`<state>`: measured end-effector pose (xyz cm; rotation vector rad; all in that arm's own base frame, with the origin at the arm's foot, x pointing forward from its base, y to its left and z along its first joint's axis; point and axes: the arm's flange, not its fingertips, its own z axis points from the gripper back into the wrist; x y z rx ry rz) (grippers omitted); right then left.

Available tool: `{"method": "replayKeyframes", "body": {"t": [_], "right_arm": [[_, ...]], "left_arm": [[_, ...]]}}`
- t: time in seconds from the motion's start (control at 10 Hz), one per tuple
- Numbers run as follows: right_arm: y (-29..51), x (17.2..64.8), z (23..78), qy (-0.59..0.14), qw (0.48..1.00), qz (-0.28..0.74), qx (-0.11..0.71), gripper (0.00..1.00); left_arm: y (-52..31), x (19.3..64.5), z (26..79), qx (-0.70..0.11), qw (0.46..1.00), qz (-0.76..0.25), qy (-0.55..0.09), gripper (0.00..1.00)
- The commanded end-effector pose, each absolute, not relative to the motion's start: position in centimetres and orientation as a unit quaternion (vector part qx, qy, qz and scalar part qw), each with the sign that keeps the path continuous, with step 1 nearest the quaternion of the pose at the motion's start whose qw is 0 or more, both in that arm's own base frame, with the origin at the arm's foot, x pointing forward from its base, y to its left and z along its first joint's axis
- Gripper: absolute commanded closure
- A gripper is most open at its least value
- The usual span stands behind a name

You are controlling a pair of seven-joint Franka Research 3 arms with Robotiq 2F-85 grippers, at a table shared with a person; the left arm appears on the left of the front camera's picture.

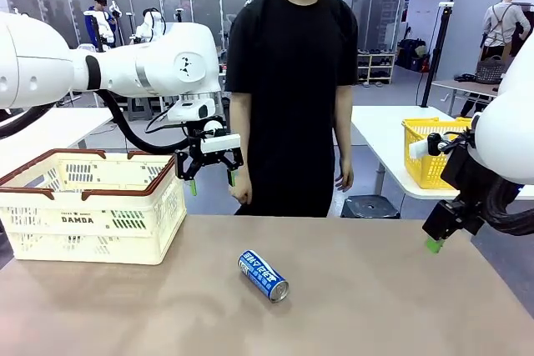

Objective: Place the drinks into the Shopping basket.
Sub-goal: Pick up one drink and place it into the Shopping basket.

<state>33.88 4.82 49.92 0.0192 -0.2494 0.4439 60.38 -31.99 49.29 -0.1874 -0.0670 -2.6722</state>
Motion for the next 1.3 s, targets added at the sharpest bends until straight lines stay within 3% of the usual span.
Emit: {"method": "replayKeyframes", "body": {"t": [0.0, 0.7, 1.2], "right_arm": [[4.7, 33.7, 49.7, -0.123, 0.967, 0.221, 0.014, 0.00], [4.7, 33.7, 49.7, -0.123, 0.967, 0.221, 0.014, 0.00], [4.7, 33.7, 49.7, -0.123, 0.967, 0.221, 0.014, 0.00]], "left_arm": [[-32.0, 60.4, 49.2, -0.068, 0.229, -0.971, -0.024, 0.00], [-39.8, 50.8, 44.2, -0.002, 0.294, -0.954, -0.055, 0.00], [-41.4, 50.5, 40.8, -0.011, 0.347, -0.937, -0.040, 0.00]]}}
